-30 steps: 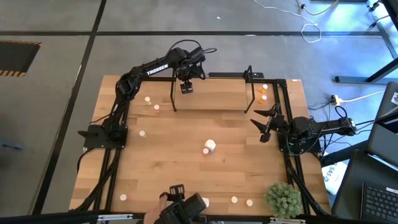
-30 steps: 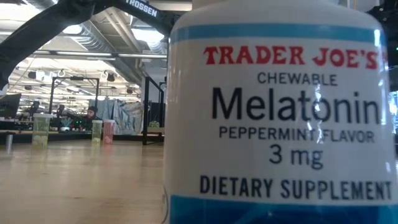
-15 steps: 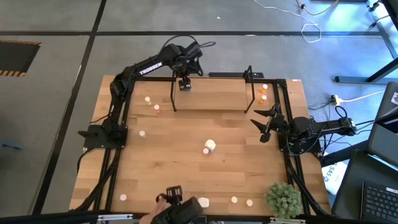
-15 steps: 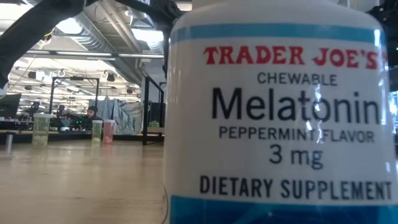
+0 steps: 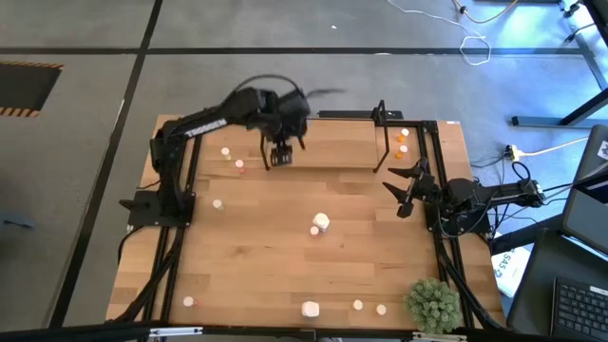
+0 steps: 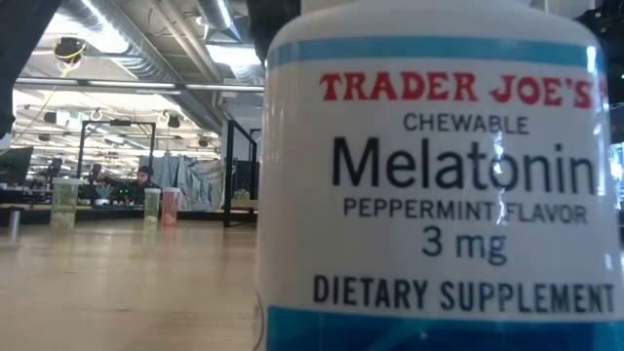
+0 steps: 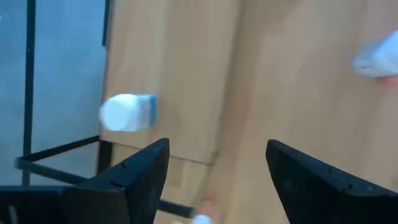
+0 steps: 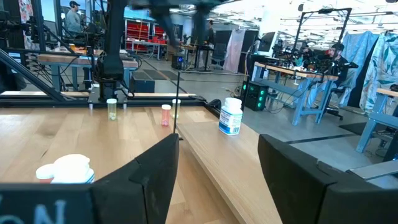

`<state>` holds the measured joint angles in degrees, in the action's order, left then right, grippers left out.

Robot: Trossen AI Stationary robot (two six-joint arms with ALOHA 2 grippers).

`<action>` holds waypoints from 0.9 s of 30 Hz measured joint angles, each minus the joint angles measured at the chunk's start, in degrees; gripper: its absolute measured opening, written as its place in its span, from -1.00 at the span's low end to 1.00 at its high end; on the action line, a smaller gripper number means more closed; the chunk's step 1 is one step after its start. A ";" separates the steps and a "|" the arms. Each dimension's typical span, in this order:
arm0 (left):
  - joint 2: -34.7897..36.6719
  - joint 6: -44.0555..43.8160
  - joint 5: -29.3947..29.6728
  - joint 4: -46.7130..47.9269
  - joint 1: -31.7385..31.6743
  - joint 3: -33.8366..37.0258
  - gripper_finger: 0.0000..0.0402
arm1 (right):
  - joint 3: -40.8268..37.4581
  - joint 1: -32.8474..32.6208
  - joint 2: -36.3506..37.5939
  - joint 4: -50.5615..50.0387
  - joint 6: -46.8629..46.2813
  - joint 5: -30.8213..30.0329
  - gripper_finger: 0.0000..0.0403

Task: Pick and place medicine bottles onto shelf by color
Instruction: Put the bottom yellow pill bottle on the shelf

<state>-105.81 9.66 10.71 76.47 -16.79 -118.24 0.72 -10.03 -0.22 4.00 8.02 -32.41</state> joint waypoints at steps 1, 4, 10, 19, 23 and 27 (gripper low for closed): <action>0.32 -1.76 -0.10 0.07 1.80 0.00 0.31 | 0.02 0.00 0.01 -0.03 -0.01 0.01 0.11; 1.02 -4.48 0.60 1.68 7.42 0.02 0.31 | 0.02 -0.01 -0.05 -0.08 -0.01 0.01 0.11; 1.08 -10.04 4.13 1.81 17.68 0.04 0.31 | -0.01 -0.01 -0.05 -0.01 -0.01 0.01 0.11; 0.53 -26.33 5.57 5.14 26.72 2.94 0.31 | 0.00 -0.01 -0.05 -0.01 -0.01 0.03 0.11; 0.57 -32.29 6.01 4.70 29.27 6.22 0.31 | -0.01 0.01 -0.05 -0.01 -0.01 0.03 0.11; 0.51 -35.99 8.03 2.62 31.22 9.83 0.31 | -0.01 -0.01 -0.05 -0.01 -0.01 0.03 0.11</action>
<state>-105.30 -26.33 18.74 79.09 14.43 -108.41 0.71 -10.04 -0.27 3.99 8.01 -32.38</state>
